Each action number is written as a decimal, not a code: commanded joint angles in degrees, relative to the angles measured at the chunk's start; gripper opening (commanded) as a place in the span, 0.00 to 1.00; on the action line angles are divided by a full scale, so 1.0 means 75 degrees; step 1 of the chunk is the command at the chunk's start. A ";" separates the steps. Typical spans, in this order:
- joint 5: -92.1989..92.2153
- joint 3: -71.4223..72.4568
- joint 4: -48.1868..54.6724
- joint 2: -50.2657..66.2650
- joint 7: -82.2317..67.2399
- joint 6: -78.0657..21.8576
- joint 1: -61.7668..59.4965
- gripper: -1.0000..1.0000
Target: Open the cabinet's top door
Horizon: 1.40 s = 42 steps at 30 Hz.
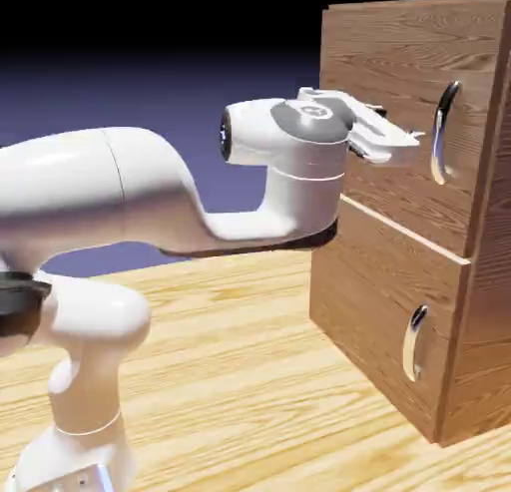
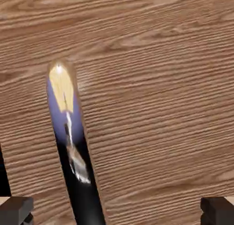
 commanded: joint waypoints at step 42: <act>0.5242 0.7173 -0.4724 -0.2467 -0.0561 -0.6454 -0.3851 0.00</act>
